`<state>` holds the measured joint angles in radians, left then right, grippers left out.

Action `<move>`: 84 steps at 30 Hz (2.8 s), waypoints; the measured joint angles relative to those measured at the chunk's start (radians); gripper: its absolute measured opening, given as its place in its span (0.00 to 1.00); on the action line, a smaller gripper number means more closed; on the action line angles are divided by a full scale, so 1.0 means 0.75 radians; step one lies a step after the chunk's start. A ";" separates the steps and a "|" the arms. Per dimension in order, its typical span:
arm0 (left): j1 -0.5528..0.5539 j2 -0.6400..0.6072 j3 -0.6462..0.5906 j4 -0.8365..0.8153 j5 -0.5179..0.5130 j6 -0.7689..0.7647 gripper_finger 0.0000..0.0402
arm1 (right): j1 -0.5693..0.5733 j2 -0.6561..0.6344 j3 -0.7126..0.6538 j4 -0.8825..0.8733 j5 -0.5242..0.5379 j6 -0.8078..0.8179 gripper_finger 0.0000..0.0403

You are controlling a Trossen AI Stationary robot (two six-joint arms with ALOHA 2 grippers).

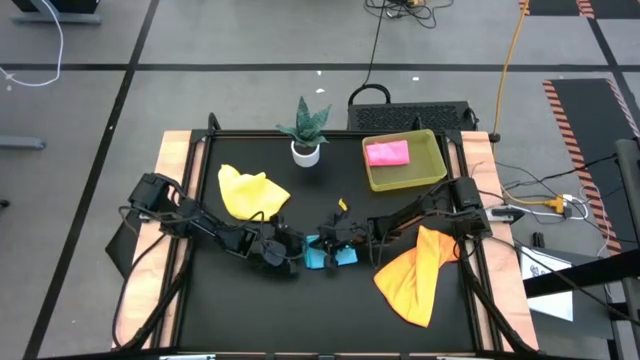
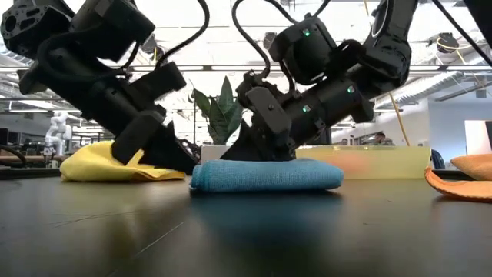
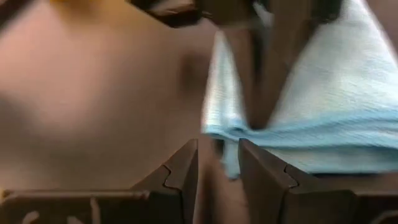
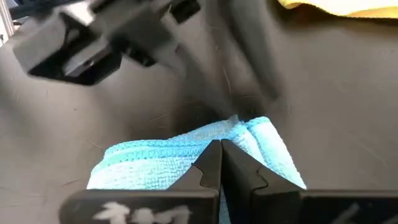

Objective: Fold microfiber towels
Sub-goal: Fold the blue microfiber cloth, then put the folded blue microfiber cloth into the yellow bin

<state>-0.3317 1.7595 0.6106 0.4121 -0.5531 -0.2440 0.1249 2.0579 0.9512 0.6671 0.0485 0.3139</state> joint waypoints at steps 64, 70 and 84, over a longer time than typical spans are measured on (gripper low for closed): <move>0.038 -0.083 0.001 0.127 0.405 -0.117 0.29 | 0.225 -0.460 -0.470 0.066 0.141 -0.105 0.02; 0.077 -0.055 0.001 0.300 0.402 -0.045 0.29 | 0.279 -0.430 -0.329 0.012 0.110 -0.234 0.15; 0.226 0.111 0.002 0.265 0.519 -0.095 0.29 | 0.292 -0.279 -0.090 -0.379 0.187 -0.615 0.60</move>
<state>-0.1623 1.8431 0.6123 0.6112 -0.1637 -0.3150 0.3443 1.8484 0.8841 0.3832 0.1890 -0.1475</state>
